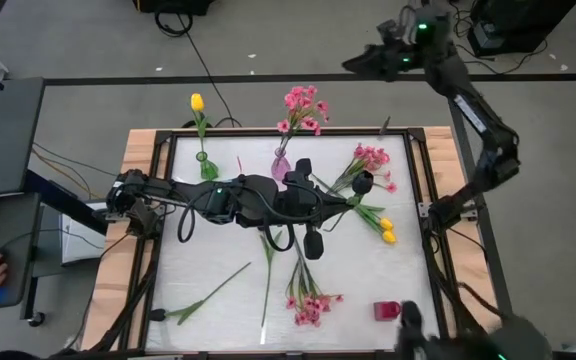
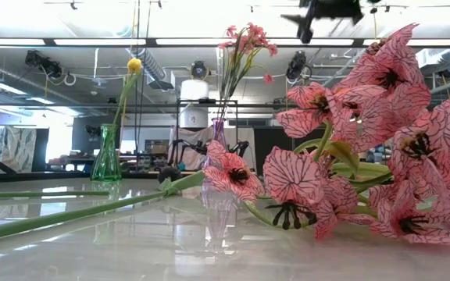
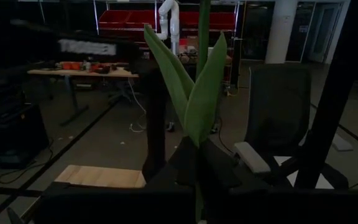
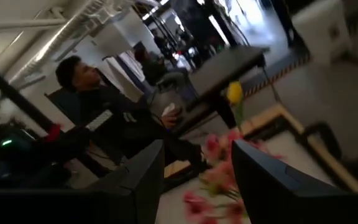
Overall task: Sort flowers into vase by color
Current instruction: Put the top black flower into the red vase
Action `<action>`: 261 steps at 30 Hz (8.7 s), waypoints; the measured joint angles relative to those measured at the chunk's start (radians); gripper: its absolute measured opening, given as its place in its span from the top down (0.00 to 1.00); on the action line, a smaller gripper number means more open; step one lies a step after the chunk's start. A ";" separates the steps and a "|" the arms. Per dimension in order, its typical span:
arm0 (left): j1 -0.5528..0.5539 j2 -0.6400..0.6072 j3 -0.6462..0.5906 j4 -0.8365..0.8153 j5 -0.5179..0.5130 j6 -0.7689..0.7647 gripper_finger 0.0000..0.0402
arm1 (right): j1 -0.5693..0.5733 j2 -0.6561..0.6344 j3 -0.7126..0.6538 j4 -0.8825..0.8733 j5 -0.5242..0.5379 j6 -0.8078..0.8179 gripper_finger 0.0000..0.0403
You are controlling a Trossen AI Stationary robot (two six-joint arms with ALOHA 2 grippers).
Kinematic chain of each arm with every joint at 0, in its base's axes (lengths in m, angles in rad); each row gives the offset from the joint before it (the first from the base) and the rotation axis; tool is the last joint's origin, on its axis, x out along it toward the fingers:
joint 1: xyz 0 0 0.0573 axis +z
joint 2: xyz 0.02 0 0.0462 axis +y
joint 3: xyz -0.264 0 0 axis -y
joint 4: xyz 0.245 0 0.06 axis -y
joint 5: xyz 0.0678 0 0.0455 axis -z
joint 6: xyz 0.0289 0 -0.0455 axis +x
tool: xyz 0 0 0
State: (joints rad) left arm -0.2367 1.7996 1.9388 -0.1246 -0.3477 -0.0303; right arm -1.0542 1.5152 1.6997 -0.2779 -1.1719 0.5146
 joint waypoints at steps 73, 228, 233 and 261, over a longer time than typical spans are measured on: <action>0.052 0.363 0.000 0.617 0.633 -0.120 0.98 | 0.000 -0.569 0.000 -0.071 0.104 -0.039 0.51; -0.024 0.589 0.066 0.918 0.542 -0.154 0.98 | 0.000 -0.568 0.000 -0.068 0.104 -0.038 0.51; -0.024 0.589 0.066 0.910 0.542 -0.134 0.98 | 0.000 -0.568 0.000 -0.068 0.104 -0.038 0.51; -0.022 0.588 0.066 0.859 0.513 -0.131 0.88 | 0.000 -0.568 0.000 -0.068 0.104 -0.038 0.51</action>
State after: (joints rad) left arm -0.2584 2.3878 2.0045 0.7342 0.1650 -0.1616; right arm -1.0540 0.9470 1.6997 -0.3457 -1.0679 0.4762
